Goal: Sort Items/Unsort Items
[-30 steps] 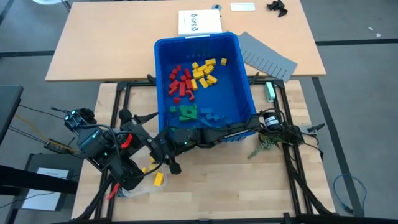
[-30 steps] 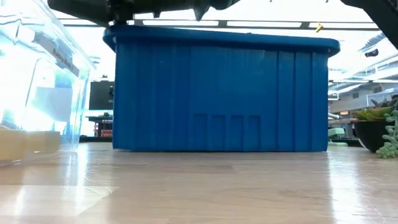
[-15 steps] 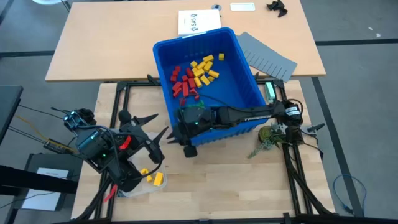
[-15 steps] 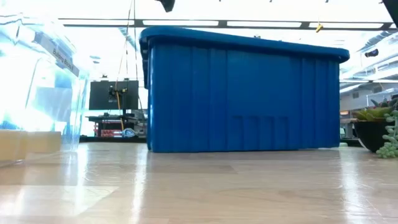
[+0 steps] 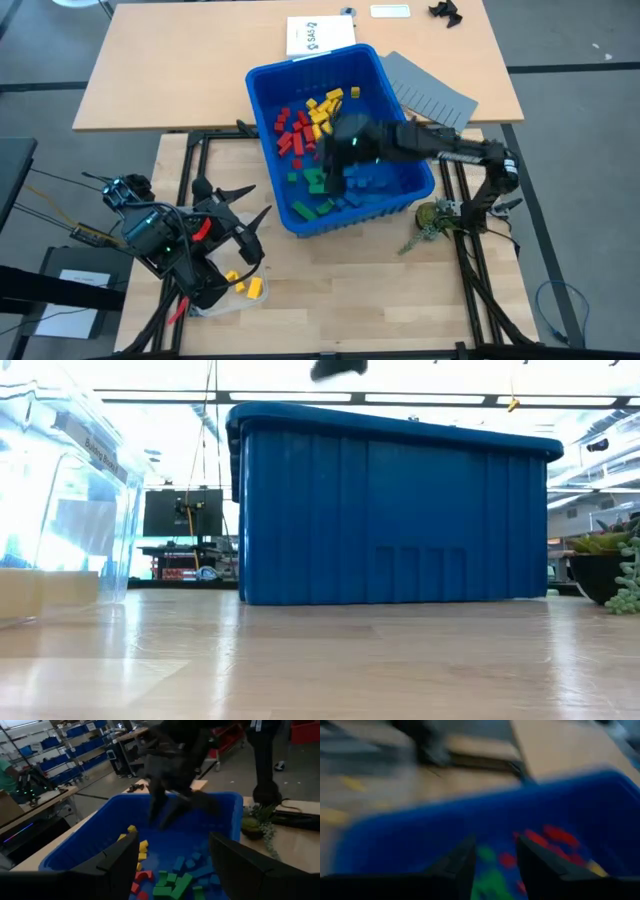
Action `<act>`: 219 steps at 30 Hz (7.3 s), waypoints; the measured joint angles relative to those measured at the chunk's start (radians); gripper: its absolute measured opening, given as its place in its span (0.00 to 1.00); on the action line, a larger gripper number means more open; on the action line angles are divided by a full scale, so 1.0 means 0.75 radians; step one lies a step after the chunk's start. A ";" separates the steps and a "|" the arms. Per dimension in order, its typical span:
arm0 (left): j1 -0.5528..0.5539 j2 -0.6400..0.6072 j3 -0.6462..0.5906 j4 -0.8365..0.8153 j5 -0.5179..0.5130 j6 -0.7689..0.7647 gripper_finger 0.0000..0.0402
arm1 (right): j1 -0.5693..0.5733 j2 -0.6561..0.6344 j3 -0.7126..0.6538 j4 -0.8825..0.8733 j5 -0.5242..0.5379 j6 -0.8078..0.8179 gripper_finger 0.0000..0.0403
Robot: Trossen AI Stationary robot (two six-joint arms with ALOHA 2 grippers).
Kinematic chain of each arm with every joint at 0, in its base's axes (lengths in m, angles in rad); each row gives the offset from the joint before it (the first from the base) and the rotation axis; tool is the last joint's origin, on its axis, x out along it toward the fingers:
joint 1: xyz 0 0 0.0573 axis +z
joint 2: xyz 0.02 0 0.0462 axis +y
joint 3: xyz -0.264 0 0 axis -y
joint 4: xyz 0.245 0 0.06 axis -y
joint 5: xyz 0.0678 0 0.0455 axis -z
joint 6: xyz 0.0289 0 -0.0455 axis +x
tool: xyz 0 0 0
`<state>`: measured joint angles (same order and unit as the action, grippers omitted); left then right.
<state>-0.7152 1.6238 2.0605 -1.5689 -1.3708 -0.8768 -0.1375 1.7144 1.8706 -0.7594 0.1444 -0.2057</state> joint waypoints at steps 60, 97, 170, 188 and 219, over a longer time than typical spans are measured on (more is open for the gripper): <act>0.439 -0.007 -0.867 0.358 0.413 -0.094 0.62 | -0.906 0.736 -0.107 0.179 -0.210 -0.325 0.38; 0.208 -0.021 0.149 -0.003 0.131 0.127 0.62 | 0.010 0.177 -0.116 0.138 -0.432 0.045 0.31; 0.201 -0.019 0.188 -0.003 0.104 0.185 0.62 | 0.375 0.468 0.242 0.289 -0.014 -0.073 0.59; 0.232 -0.025 -0.106 -0.002 0.143 0.027 0.62 | -0.222 0.272 0.241 -0.356 0.121 -0.195 0.58; 0.499 -0.027 -1.053 0.473 0.527 -0.274 0.62 | -0.759 0.286 -0.536 0.617 -0.185 0.214 0.56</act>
<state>-0.3408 1.6032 1.2709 -1.2145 -0.9757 -1.0821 -0.7071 1.9289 1.4686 -0.2969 0.0057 -0.0456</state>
